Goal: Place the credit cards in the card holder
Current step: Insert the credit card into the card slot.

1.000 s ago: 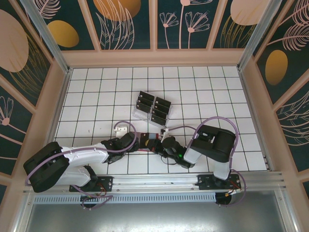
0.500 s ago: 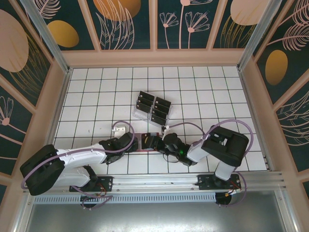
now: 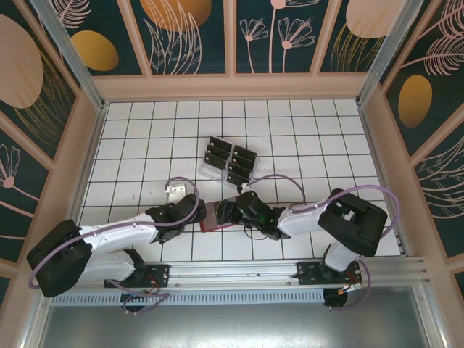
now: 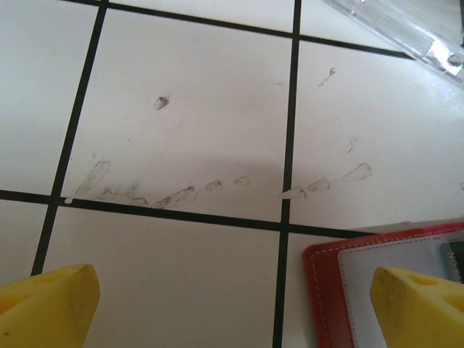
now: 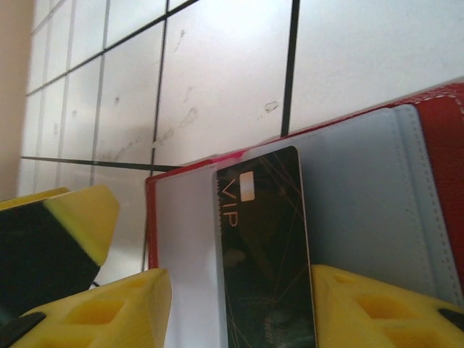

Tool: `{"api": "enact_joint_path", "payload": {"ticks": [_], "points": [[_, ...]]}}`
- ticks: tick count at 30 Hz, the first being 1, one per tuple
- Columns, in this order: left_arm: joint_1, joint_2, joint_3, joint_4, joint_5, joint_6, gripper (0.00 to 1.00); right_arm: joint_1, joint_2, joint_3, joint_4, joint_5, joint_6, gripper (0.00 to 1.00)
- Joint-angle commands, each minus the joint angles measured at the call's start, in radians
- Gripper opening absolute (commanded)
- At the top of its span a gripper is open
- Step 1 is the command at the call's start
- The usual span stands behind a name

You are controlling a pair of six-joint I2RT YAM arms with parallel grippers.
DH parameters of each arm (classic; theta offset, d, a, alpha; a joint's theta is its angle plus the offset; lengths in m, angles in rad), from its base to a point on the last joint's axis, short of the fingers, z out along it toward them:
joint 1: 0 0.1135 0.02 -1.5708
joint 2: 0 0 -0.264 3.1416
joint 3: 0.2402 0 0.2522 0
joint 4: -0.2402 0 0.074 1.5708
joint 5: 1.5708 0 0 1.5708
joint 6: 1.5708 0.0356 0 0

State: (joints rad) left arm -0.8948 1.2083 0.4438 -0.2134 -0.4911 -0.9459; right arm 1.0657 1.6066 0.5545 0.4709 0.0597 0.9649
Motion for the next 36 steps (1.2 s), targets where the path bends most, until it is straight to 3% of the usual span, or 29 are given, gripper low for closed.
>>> {"api": "enact_joint_path", "payload": {"ticks": [1, 15, 26, 36], "points": [[0.005, -0.007, -0.041, -0.016, 0.004, -0.033, 0.95, -0.007, 0.005, 0.058, -0.201, 0.073, -0.084, 0.53], [0.006, 0.084, -0.07, 0.058, 0.041, -0.035, 0.93, 0.007, 0.063, 0.079, -0.168, 0.04, -0.097, 0.52], [0.006, 0.129, -0.033, 0.09, -0.001, -0.01, 0.93, 0.046, 0.1, 0.111, -0.133, 0.022, -0.068, 0.52], [0.085, 0.181, 0.032, 0.134, -0.009, 0.088, 0.94, 0.041, 0.002, 0.087, -0.229, 0.12, -0.07, 0.56]]}}
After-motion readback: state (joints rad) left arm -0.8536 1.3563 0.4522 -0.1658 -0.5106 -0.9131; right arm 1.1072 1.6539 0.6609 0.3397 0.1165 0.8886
